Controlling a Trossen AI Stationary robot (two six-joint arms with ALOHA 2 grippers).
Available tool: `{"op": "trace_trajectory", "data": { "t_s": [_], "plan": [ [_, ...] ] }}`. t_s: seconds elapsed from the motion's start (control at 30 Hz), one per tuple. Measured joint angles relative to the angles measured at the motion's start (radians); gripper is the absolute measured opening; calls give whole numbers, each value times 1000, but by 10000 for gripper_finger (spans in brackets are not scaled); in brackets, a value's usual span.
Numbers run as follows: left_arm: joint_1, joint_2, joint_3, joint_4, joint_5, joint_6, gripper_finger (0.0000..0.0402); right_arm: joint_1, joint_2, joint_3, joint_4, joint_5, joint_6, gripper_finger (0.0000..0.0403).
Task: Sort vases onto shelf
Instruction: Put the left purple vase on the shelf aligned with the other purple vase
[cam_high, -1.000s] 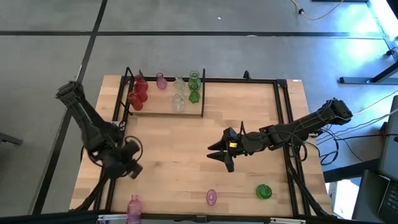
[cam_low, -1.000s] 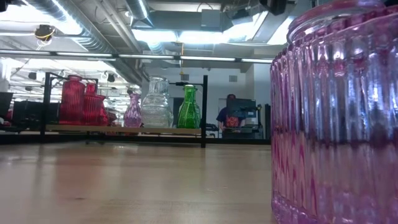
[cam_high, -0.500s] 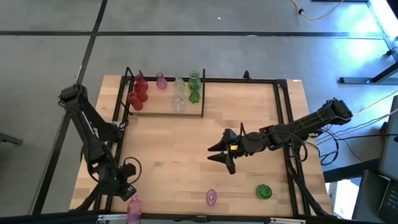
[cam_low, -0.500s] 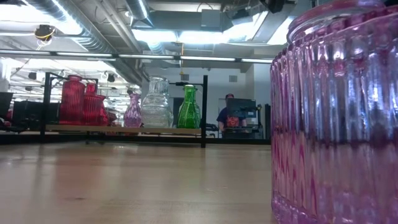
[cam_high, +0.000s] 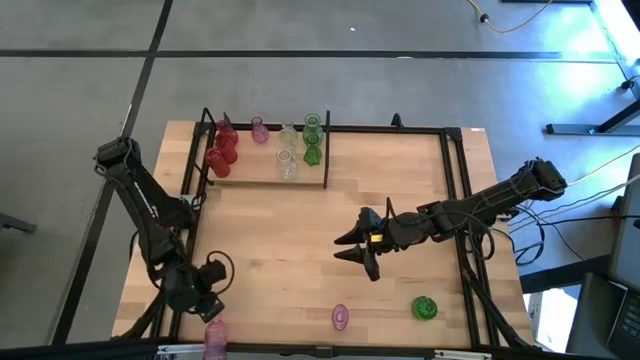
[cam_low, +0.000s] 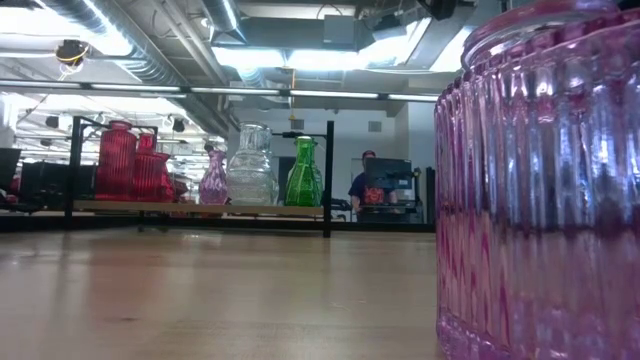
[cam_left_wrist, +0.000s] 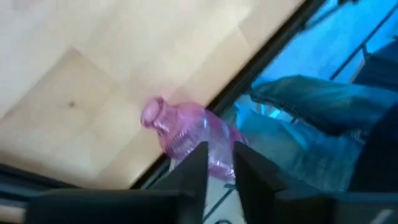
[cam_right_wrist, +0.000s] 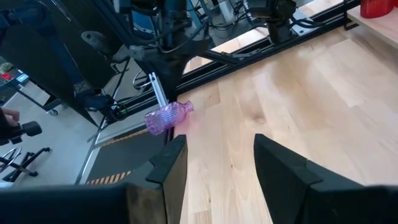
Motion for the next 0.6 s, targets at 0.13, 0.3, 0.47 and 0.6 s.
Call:
{"op": "trace_trajectory", "data": {
  "t_s": [0.13, 0.3, 0.47, 0.6],
  "plan": [
    [23, 0, 0, -3, 57, -17, 130, 0, 0, 0, 0, 0, 0, 168],
    [34, 0, 0, -41, 178, -118, 196, 0, 0, 0, 0, 0, 0, 168],
    [25, 0, 0, -52, 143, -272, 228, 0, 0, 0, 0, 0, -11, 168],
    [17, 11, 0, -47, 108, -352, 235, 0, 0, 0, 0, 3, -15, 168]
  ]
}}
